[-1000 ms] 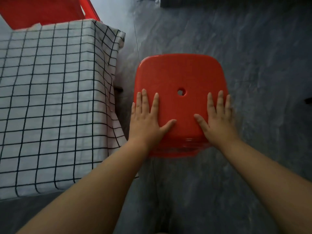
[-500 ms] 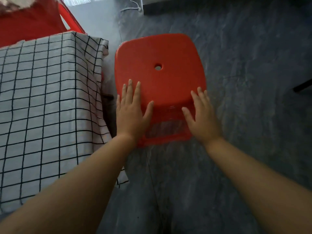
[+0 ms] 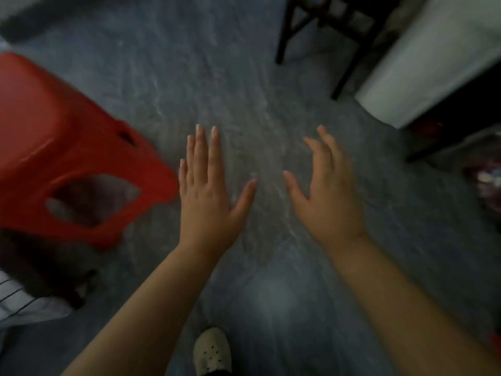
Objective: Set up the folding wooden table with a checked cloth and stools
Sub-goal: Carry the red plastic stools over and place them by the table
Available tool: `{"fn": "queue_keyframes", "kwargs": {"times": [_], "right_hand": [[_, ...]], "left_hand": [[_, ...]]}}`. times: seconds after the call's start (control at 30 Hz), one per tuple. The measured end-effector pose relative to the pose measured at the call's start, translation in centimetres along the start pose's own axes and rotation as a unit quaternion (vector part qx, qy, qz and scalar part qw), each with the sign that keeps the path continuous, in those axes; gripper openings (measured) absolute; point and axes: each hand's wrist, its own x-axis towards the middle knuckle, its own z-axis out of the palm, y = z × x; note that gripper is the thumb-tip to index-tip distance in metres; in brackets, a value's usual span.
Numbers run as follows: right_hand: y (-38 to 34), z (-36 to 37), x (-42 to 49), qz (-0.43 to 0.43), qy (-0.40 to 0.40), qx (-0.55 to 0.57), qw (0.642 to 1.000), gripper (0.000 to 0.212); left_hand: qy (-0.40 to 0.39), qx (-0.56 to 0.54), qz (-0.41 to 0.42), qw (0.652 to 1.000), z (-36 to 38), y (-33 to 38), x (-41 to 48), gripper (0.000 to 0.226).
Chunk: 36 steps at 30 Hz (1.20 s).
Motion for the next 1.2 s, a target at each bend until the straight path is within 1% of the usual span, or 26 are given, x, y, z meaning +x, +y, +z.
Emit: {"fn": "queue_keyframes", "kwargs": {"times": [0.17, 0.27, 0.37, 0.53, 0.63, 0.7, 0.8, 0.9, 0.97, 1.03, 1.1, 1.2], "right_hand": [[14.6, -11.9, -6.0, 0.125, 0.043, 0.012, 0.991, 0.065], [23.9, -19.8, -11.7, 0.176, 0.061, 0.01, 0.982, 0.067], [34.4, -28.0, -18.7, 0.23, 0.072, -0.016, 0.97, 0.069], [52.2, -40.7, -32.7, 0.351, 0.095, -0.066, 0.929, 0.067], [61.0, -45.5, -41.0, 0.417, 0.113, -0.082, 0.898, 0.066], [65.7, -47.0, -45.6, 0.464, 0.095, -0.063, 0.879, 0.065], [70.9, -46.8, -50.5, 0.516, 0.012, -0.017, 0.856, 0.07], [74.2, -45.0, -52.8, 0.502, -0.071, -0.036, 0.861, 0.074], [75.6, -43.5, -53.2, 0.501, -0.111, -0.041, 0.857, 0.074], [76.2, -42.0, -53.3, 0.499, -0.117, -0.058, 0.857, 0.072], [75.8, -40.9, -53.3, 0.497, -0.083, -0.07, 0.861, 0.067], [74.8, -39.8, -53.2, 0.501, -0.037, -0.065, 0.862, 0.062]], "left_hand": [[-0.075, 0.005, 0.102, 0.992, 7.9, 17.0, -3.8, 0.078], [-0.122, 0.001, 0.146, 0.982, 13.8, 27.7, -7.9, 0.077], [-0.162, -0.013, 0.185, 0.969, 20.7, 39.2, -12.5, 0.076], [-0.236, -0.063, 0.237, 0.94, 32.4, 57.9, -21.1, 0.077], [-0.298, -0.089, 0.253, 0.916, 39.1, 66.2, -26.5, 0.08], [-0.341, -0.088, 0.237, 0.906, 43.1, 69.6, -29.6, 0.083], [-0.404, -0.044, 0.204, 0.891, 48.0, 70.9, -32.9, 0.087], [-0.465, 0.001, 0.186, 0.866, 51.8, 70.4, -34.2, 0.086], [-0.489, 0.016, 0.196, 0.85, 54.2, 70.7, -34.7, 0.083], [-0.511, 0.002, 0.217, 0.832, 56.5, 71.7, -35.2, 0.081], [-0.516, -0.014, 0.255, 0.817, 58.3, 73.1, -35.7, 0.08], [-0.505, 0.008, 0.32, 0.802, 59.8, 75.6, -35.8, 0.073]]}}
